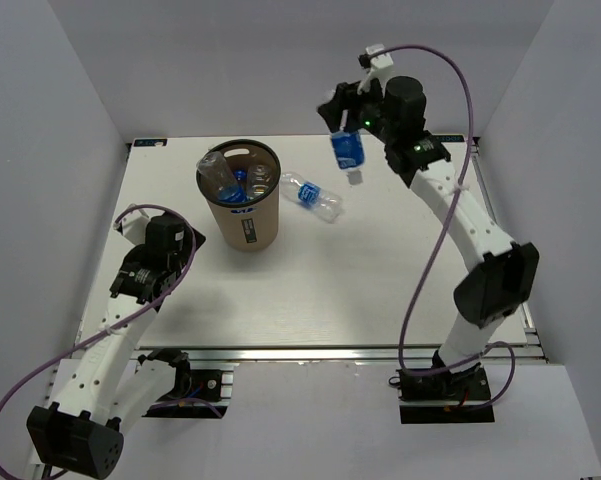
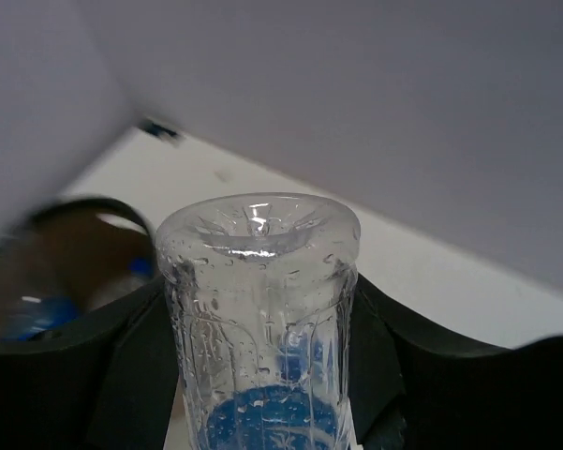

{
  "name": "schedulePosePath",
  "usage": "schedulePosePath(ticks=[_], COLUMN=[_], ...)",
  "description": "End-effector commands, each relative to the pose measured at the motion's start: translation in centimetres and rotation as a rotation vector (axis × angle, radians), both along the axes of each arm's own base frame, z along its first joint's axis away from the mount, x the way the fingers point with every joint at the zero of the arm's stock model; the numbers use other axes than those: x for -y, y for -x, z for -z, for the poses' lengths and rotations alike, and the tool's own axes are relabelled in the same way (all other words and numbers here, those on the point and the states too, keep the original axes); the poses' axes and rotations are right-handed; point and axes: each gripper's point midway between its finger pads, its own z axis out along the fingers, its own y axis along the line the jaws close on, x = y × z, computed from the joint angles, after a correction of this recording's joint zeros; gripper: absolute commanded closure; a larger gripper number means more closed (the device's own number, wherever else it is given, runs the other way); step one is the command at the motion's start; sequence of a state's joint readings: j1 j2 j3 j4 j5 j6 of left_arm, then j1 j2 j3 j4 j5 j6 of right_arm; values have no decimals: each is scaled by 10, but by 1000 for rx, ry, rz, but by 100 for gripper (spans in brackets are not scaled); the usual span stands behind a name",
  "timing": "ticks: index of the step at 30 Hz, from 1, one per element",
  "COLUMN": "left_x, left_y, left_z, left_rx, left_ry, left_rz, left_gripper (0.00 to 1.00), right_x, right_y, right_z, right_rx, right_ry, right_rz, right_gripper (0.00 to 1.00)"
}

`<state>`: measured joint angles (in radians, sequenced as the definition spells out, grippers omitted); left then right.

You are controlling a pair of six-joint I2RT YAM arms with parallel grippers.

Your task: Put the plastic bottles in the bin

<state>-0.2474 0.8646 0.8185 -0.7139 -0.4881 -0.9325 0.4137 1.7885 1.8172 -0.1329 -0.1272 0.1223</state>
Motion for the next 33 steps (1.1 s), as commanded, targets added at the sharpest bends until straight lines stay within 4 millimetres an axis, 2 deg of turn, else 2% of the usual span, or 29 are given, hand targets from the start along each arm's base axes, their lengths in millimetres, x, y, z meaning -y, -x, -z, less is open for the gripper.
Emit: schedulePosePath(ticks=[1,2,3,4,5,7,8,9,10,11,13,14,15,16,17,20,21,22,24,28,33], left_x=[5,9,11,13,15,15,15,14,14,14,13,11,11,9,7,4,4,5,6,5,12], left_y=[-3,-4,-4,-4,-4,-3,-1,0,1,3,6,8,10,11,14,16,16,16,15,15,12], left_z=[-15,-19,-20,-22,-24,-26,-26,-28,-31,-31,-38,-38,-41,-44,-45,-49,-50,-51,-52,-52,-58], left_rx=[55,72,78,86,96,101,96,99,105,101,117,113,118,127,127,135,136,137,133,124,142], left_ry=[23,39,44,50,57,59,57,57,57,53,49,42,40,33,27,20,19,19,17,13,24], left_rz=[22,41,52,62,73,77,80,80,83,89,91,91,92,87,83,78,79,81,89,87,123], left_gripper=[2,2,2,2,2,2,2,2,2,2,2,2,2,2,2,2,2,2,2,2,2], right_x=[-67,-89,-98,-107,-124,-136,-154,-157,-168,-185,-204,-216,-223,-229,-234,-233,-232,-232,-232,-227,-207], right_y=[64,82,93,102,117,128,127,132,134,123,131,128,129,133,133,133,132,131,130,138,141], right_z=[-128,-146,-166,-176,-190,-203,-193,-207,-205,-184,-175,-156,-147,-138,-116,-84,-79,-76,-71,-80,-113], right_rx=[445,513,566,601,665,731,731,780,783,756,746,720,720,717,693,681,673,667,652,653,670], right_ry=[-178,-216,-248,-279,-349,-419,-434,-470,-481,-470,-490,-473,-451,-438,-412,-396,-393,-388,-373,-378,-375], right_rz=[-246,-292,-316,-344,-401,-421,-435,-434,-453,-469,-533,-553,-566,-578,-583,-569,-560,-553,-556,-563,-497], right_gripper=[73,73,73,73,72,71,71,71,72,71,69,67,66,58,52,36,32,23,11,11,11])
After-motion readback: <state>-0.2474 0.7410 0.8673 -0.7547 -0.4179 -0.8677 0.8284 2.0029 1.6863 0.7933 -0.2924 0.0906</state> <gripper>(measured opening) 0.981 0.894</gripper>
